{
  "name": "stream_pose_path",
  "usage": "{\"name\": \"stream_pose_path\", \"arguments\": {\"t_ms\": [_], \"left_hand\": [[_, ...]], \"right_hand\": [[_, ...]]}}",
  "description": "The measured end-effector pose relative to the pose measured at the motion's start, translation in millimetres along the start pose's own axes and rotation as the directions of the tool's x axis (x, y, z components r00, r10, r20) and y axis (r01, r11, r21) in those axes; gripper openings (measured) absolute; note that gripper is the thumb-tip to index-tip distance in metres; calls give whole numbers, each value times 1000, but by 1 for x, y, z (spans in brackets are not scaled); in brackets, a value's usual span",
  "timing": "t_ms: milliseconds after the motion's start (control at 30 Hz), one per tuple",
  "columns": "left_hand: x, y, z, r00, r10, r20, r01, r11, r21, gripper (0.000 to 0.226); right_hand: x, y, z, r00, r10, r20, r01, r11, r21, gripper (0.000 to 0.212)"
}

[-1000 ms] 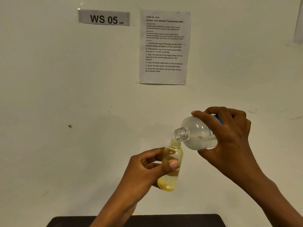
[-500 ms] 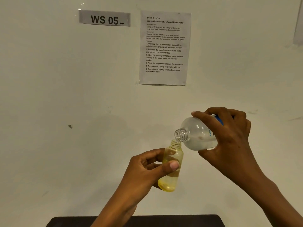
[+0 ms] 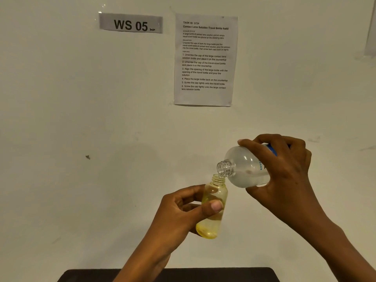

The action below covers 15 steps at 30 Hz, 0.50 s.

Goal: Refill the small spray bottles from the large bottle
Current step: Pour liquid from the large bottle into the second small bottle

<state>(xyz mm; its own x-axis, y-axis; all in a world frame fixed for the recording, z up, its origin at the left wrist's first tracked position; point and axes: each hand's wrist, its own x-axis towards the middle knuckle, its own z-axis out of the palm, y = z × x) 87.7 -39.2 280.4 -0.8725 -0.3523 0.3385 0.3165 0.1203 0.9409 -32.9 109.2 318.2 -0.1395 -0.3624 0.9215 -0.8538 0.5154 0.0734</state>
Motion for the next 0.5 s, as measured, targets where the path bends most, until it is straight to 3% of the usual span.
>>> {"name": "stream_pose_path", "arguments": {"t_ms": [200,500], "left_hand": [[0,1,-1,1000,-1,4,1,1000,-11,39],[0,2,0,1000,0,2,0,1000,-14,34]], "right_hand": [[1,1,1,1000,9,11,-8,1000,-6,81],[0,-1,2,1000,3,-15,-3,1000,0,67]]}}
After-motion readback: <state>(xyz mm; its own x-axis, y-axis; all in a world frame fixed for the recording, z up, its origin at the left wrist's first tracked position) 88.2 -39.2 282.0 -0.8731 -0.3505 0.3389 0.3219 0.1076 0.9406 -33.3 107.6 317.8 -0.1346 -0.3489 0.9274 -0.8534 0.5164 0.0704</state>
